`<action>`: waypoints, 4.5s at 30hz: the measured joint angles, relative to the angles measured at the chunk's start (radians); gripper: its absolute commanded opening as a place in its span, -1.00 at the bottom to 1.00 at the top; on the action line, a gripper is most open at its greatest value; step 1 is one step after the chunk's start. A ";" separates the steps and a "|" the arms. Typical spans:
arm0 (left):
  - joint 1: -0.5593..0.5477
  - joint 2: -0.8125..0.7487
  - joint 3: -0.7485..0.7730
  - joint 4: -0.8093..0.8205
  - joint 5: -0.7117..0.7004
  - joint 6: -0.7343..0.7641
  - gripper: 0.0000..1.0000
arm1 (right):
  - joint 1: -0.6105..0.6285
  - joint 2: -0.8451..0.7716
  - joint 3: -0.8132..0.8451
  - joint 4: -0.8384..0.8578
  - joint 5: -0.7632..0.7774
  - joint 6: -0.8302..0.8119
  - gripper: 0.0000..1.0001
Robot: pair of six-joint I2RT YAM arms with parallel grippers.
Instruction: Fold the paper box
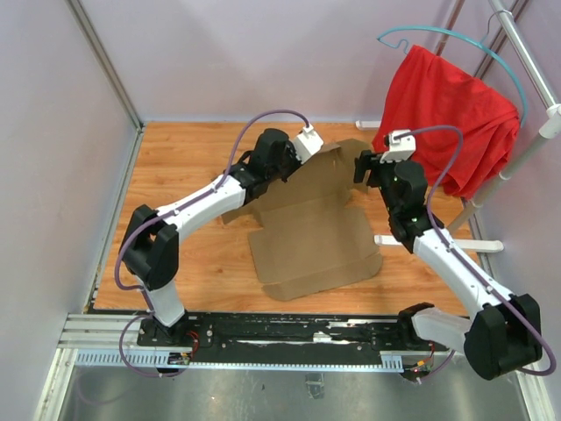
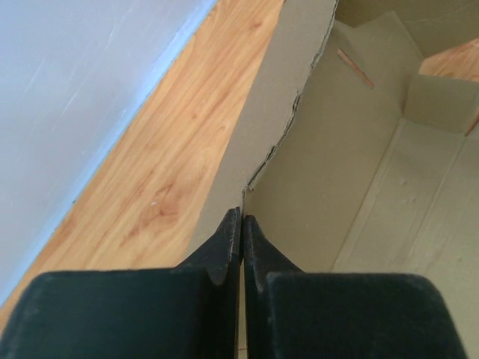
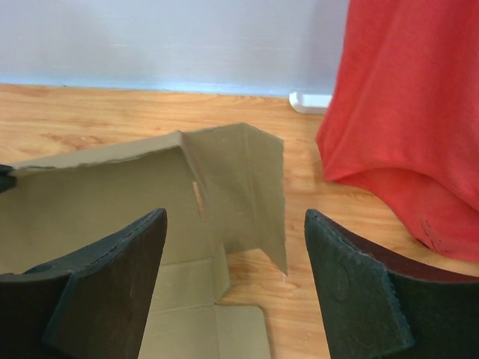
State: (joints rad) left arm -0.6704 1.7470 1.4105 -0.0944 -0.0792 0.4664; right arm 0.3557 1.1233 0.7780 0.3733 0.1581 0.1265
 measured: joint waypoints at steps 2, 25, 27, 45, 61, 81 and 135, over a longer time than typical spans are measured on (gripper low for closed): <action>-0.011 0.000 -0.005 0.011 -0.043 0.012 -0.99 | -0.019 0.011 0.024 -0.060 0.012 0.000 0.50; -0.092 -0.180 -0.272 0.302 -0.314 0.260 -0.99 | -0.215 0.443 0.354 -0.380 -0.302 -0.053 0.25; -0.092 -0.188 -0.272 0.307 -0.314 0.274 -0.99 | -0.226 0.472 0.374 -0.383 -0.348 -0.068 0.22; -0.107 -0.191 -0.272 0.287 -0.286 0.338 -0.99 | -0.265 0.604 0.390 -0.234 -0.560 -0.116 0.23; -0.113 -0.180 -0.272 0.267 -0.275 0.338 -0.99 | -0.269 0.743 0.418 -0.091 -0.627 -0.082 -0.62; -0.138 -0.147 -0.272 0.249 -0.314 0.341 -0.99 | -0.231 0.467 0.145 -0.058 -0.557 -0.101 0.19; -0.184 -0.187 -0.373 0.248 -0.329 0.312 -0.99 | -0.043 0.385 0.121 -0.267 -0.504 -0.023 -0.96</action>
State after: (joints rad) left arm -0.8543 1.5604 1.0370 0.1535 -0.4084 0.7788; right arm 0.3122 1.5085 0.8993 0.1059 -0.3454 0.1036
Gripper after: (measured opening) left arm 0.011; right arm 0.014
